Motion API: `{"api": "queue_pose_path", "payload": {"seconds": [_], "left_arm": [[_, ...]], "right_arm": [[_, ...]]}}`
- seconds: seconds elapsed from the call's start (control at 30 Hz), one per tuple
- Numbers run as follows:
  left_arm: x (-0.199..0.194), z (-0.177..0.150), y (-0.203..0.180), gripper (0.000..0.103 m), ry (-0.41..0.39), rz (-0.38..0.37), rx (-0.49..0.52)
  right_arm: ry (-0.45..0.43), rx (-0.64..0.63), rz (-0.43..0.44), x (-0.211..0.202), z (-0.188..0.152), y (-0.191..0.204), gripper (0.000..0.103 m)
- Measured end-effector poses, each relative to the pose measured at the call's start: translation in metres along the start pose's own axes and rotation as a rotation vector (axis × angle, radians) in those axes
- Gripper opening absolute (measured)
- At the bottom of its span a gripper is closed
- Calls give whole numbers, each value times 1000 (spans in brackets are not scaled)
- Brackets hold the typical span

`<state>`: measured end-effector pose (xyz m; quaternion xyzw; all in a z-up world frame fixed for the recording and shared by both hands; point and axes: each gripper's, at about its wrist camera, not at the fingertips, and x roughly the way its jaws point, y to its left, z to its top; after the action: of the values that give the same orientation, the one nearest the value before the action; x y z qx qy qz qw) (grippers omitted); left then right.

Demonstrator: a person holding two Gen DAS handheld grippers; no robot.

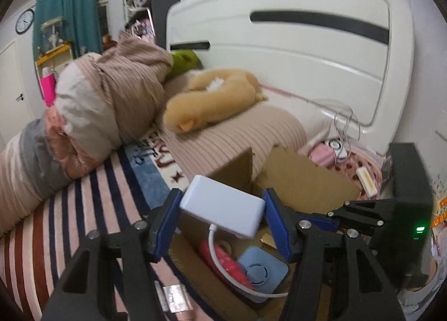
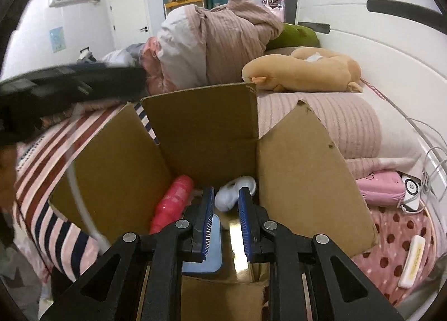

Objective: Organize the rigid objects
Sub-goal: 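Carry the gold lipstick with the right gripper into the box while the left gripper drops the white adapter in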

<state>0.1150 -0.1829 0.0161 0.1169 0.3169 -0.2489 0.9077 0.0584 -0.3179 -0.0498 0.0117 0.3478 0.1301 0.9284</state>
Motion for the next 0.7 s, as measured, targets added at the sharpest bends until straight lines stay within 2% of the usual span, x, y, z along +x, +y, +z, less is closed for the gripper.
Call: {"api": "queue_pose_path", "payload": {"seconds": [0.13,0.3,0.57,0.7], "left_arm": [[26,0,-12,56,77,18,56],[51,1,-23,56,148,24,73],[52,2,-29,57,167,52,91],[49,0,-23,64,165,63,70]], "right_arm": [[-15,21,15,-10,-8,-5,14],[-11,51,9,-15,-15,-12,14],[-1,67,20,-16,-17,-15,14],[2,67,26,-17,-16,-14,16]]}}
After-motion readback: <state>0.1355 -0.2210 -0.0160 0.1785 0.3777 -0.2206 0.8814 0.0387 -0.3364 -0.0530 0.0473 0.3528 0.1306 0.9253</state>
